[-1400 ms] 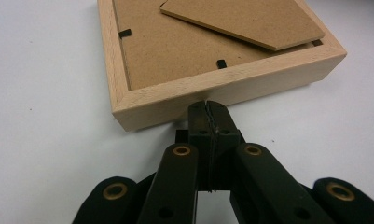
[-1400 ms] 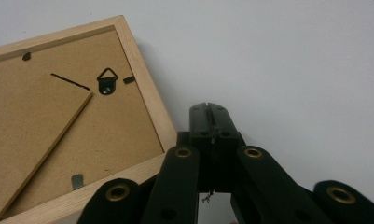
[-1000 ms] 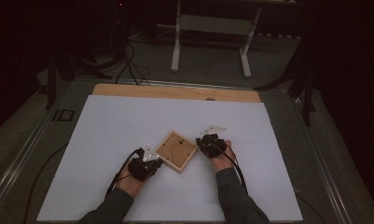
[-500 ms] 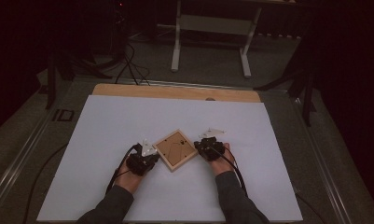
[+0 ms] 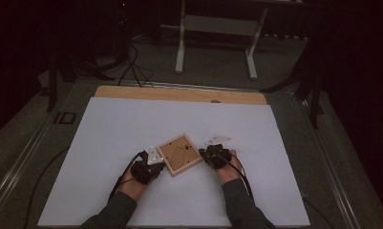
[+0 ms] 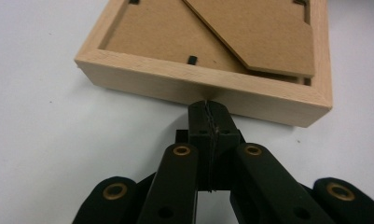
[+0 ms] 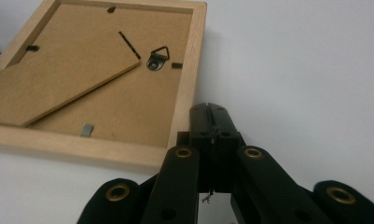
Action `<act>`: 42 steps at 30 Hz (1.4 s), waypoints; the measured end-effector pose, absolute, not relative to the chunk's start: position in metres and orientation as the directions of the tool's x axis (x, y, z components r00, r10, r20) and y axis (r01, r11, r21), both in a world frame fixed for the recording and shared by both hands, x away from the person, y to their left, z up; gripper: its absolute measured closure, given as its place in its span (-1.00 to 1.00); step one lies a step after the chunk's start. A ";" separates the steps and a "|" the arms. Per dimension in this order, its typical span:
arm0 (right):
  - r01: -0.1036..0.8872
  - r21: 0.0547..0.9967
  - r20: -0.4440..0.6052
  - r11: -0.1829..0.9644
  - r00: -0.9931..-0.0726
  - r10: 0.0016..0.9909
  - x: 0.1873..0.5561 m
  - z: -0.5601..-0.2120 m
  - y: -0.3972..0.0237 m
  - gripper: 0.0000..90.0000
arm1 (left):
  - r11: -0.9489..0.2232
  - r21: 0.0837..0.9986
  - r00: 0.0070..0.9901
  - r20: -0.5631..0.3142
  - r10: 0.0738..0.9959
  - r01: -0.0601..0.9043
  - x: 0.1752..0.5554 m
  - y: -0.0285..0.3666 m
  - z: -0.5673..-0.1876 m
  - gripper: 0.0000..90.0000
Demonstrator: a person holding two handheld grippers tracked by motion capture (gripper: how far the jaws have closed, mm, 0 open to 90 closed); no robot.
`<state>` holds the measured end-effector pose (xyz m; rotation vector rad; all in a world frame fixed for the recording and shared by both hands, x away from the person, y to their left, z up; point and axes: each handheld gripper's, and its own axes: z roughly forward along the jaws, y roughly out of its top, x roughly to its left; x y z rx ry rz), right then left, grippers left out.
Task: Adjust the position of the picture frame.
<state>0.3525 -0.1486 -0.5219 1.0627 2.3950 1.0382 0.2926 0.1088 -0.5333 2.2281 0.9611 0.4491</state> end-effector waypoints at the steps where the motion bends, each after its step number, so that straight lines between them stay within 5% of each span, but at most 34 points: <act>1: 0.507 0.730 0.001 0.459 -0.671 0.741 0.352 -0.522 -0.149 1.00 | -0.511 0.690 0.671 0.050 0.740 0.513 0.293 0.109 -0.533 0.99; 42: 0.452 0.735 -0.032 0.506 -0.722 0.691 0.321 -0.522 -0.141 1.00 | -0.484 0.668 0.631 0.029 0.776 0.565 0.285 0.120 -0.530 0.99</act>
